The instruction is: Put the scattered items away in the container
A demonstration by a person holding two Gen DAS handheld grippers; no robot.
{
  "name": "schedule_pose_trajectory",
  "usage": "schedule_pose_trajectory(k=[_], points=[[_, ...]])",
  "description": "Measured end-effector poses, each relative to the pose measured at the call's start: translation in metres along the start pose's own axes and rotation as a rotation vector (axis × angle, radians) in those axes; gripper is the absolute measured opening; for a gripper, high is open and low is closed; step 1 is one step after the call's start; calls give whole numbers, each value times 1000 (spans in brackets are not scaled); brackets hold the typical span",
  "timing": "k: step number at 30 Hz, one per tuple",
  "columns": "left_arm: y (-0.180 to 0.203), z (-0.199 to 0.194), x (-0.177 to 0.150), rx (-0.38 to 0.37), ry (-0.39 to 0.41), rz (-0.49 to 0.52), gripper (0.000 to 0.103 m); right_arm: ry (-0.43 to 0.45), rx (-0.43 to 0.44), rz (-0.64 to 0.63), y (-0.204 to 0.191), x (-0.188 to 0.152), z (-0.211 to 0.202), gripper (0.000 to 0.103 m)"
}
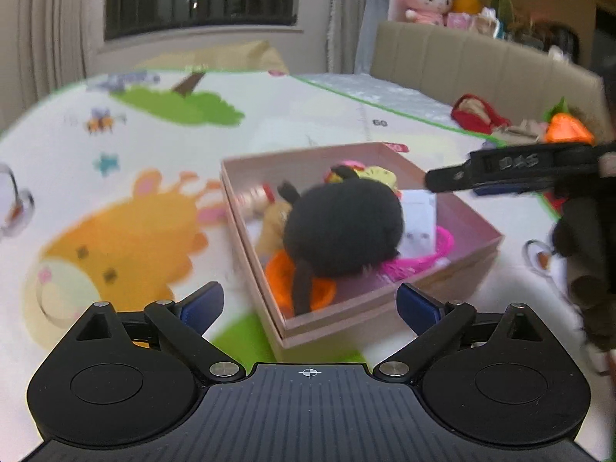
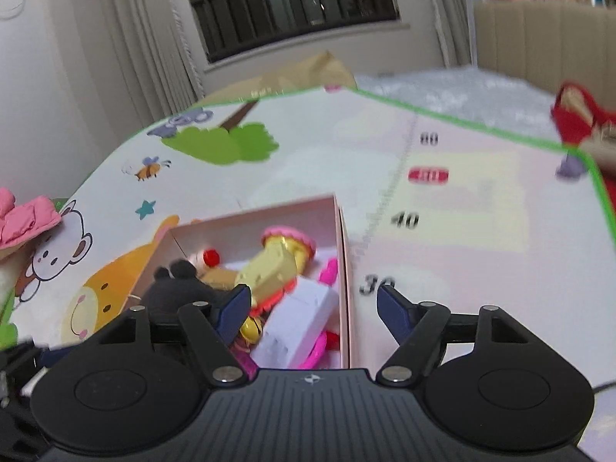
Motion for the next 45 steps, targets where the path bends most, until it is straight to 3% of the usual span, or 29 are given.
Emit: schedule_pose_trajectory(k=[4, 7, 15, 19, 21, 23, 25, 26, 27, 30, 35, 41, 45], points=[[5, -2, -8, -166, -1, -80, 100, -43, 49, 68, -4, -10, 14, 77], [-3, -2, -3, -181, 19, -108, 100, -28, 14, 41, -17, -10, 15, 78], [-62, -31, -7, -63, 70, -121, 99, -61, 110, -26, -94, -19, 43, 80], [-92, -51, -18, -64, 86, -156, 99, -13, 86, -94, -127, -9, 47, 78], [-107, -66, -24, -33, 115, -173, 99, 68, 34, -190, -145, 5, 33, 78], [-129, -80, -34, 56, 122, -204, 99, 98, 48, -313, -174, 11, 21, 77], [-155, -87, -43, 170, 92, -263, 100, 63, 88, -462, -210, 5, 20, 64], [-165, -88, -45, 198, 83, -294, 100, 32, 98, -561, -229, -3, 24, 49], [-174, -91, -47, 212, 76, -328, 100, -2, 99, -671, -247, -14, 29, 42], [-188, -95, -52, 181, 59, -397, 101, -37, 61, -982, -283, -46, 44, 38], [-185, -88, -58, 110, 41, -382, 102, -76, 0, -1242, -305, -72, 73, 37], [-173, -98, -64, 32, 69, -357, 103, -79, -17, -1313, -304, -65, 95, 32], [-172, -94, -67, 28, 64, -352, 103, -54, -34, -1324, -310, -66, 100, 12]])
Point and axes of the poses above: each gripper's, at about its wrist camera, not at the fingertips, and z roughly the way its jaws point, y to its right, x to its top, the point moved 9 cm from there along z, roughly the way its jaws point
